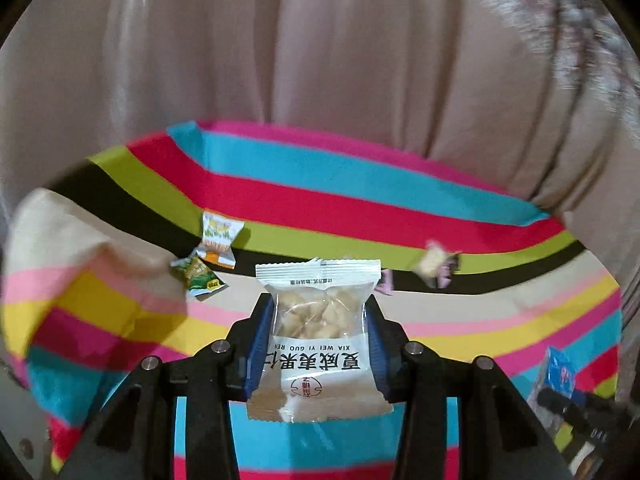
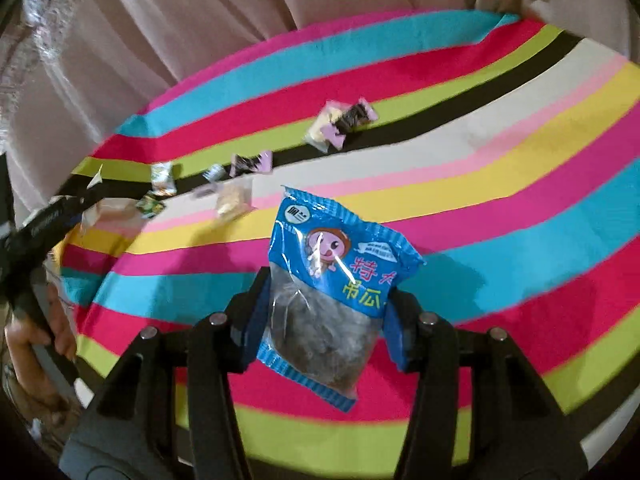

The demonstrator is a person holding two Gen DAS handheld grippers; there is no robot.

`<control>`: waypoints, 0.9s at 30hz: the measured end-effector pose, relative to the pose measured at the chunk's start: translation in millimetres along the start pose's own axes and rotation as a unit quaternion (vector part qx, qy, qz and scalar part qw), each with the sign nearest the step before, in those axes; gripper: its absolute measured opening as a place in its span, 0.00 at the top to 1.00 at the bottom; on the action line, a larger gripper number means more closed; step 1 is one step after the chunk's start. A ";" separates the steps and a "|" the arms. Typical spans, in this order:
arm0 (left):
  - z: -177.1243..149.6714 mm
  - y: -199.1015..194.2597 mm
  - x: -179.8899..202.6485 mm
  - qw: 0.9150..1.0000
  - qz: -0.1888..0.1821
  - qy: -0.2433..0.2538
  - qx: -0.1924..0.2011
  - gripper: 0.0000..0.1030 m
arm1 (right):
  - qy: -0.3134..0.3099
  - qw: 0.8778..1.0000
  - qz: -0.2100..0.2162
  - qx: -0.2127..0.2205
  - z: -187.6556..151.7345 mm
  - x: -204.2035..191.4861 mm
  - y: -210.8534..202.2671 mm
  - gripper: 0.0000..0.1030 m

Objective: Organize snacks
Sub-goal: 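Carry both held packets to the white bin and release them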

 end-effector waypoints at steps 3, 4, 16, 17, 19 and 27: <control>-7.0 -53.5 19.6 0.999 -0.008 0.003 0.035 0.57 | -0.004 0.999 0.013 0.032 2.1 -12.2 -25.3 0.47; -8.4 -70.5 28.5 0.999 -0.011 0.003 0.046 0.57 | -0.005 0.999 0.018 0.048 1.9 -16.7 -42.1 0.47; 14.1 -220.1 100.2 0.979 -0.046 0.071 0.184 0.56 | -0.061 0.972 0.057 0.221 -11.5 -76.6 -232.8 0.47; 16.5 -233.5 105.5 0.976 -0.049 0.076 0.196 0.56 | -0.065 0.968 0.059 0.236 -14.2 -80.2 -248.7 0.47; 18.4 -248.9 112.6 0.973 -0.052 0.082 0.208 0.55 | -0.072 0.961 0.061 0.259 -18.5 -86.1 -273.9 0.47; 14.8 -306.9 153.5 0.960 -0.070 0.113 0.246 0.55 | -0.092 0.945 0.058 0.310 -32.9 -90.1 -337.0 0.47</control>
Point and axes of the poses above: each gripper's, at about its wrist camera, not at the fingertips, and y roughly the way its jaws point, x to its right, z to its top, the point moved 2 cm from there along y, roughly the way its jaws point, and after that the axes turned 7 degrees about y, right-handed, at the moved point
